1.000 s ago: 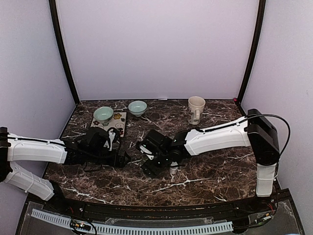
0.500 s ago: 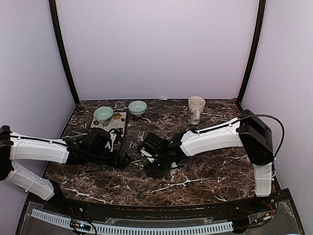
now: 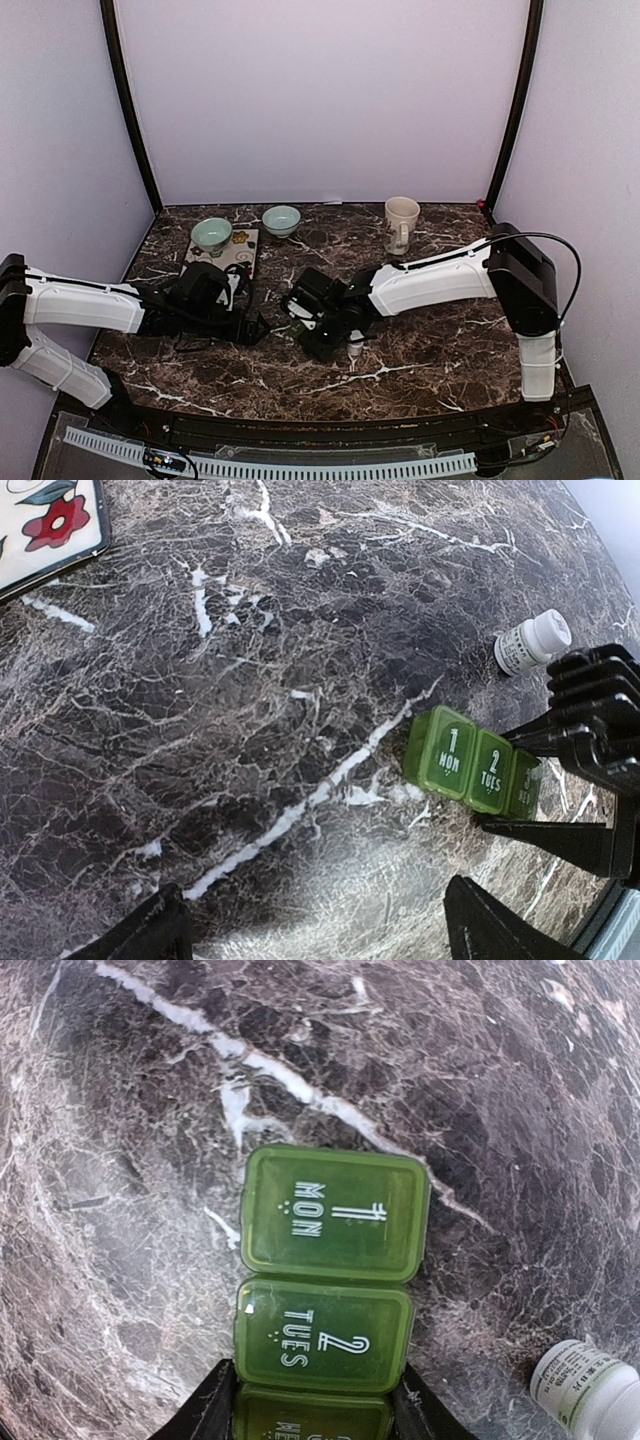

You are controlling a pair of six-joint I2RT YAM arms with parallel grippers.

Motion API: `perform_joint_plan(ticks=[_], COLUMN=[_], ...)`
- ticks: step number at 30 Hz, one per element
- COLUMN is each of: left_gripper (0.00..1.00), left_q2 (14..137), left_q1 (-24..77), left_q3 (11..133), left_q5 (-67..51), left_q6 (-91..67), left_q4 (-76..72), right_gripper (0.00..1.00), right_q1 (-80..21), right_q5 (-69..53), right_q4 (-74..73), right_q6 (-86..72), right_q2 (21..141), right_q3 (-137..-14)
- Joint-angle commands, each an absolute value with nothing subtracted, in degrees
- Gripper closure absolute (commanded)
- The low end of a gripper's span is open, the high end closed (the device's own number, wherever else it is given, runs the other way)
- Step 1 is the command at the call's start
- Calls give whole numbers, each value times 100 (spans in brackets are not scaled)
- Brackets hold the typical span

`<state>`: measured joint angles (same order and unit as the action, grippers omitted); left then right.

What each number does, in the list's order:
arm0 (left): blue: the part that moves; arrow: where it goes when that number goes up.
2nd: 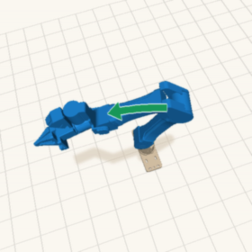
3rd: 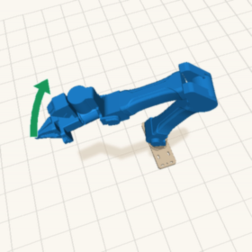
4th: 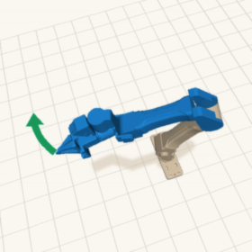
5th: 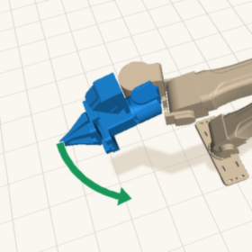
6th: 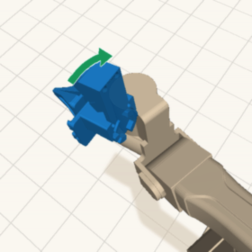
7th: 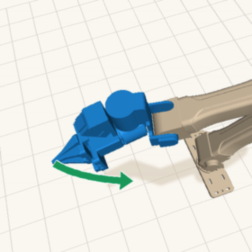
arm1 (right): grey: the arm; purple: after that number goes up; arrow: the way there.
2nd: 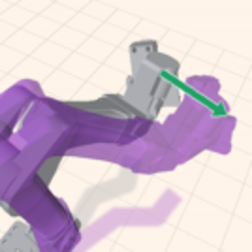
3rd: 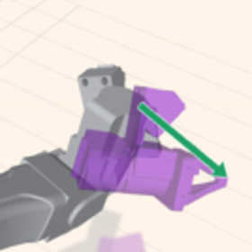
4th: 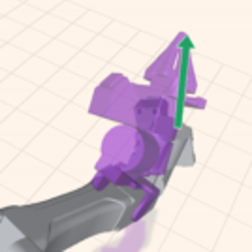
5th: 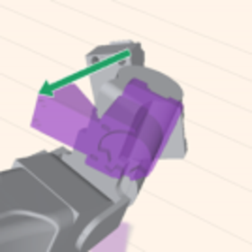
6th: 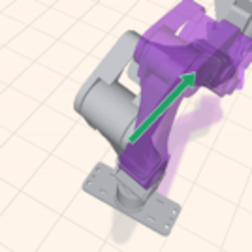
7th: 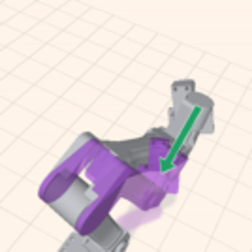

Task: Sort the pills into containers
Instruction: Pick up the pill container from the center of the board.

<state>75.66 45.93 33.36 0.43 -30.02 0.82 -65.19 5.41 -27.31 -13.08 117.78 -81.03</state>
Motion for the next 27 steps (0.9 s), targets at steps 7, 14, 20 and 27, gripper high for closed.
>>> perform_joint_plan(ticks=[7,14,20,27], left_gripper=[9,9,11,22], left_q2=[7570,7234,6538,6052], left_q1=[4563,4440,4146,3960], left_q3=[3808,3813,3388,3197], left_q5=[-393,-847,-1556,-2189], left_q6=[-3049,-2582,-2529,-2461], left_q4=[-62,-144,-801,-1336], right_gripper=[54,55,55,55], right_q1=[-6457,-6185,-5827,-5464], right_q5=[128,-664,-1825,-3169], right_q4=[-2936,-3304,-3711,-3692], right_q6=[-648,-408,-283,-528], right_q2=[11359,11003,10792,10605], right_q3=[-8581,-8895,-9161,-9164])
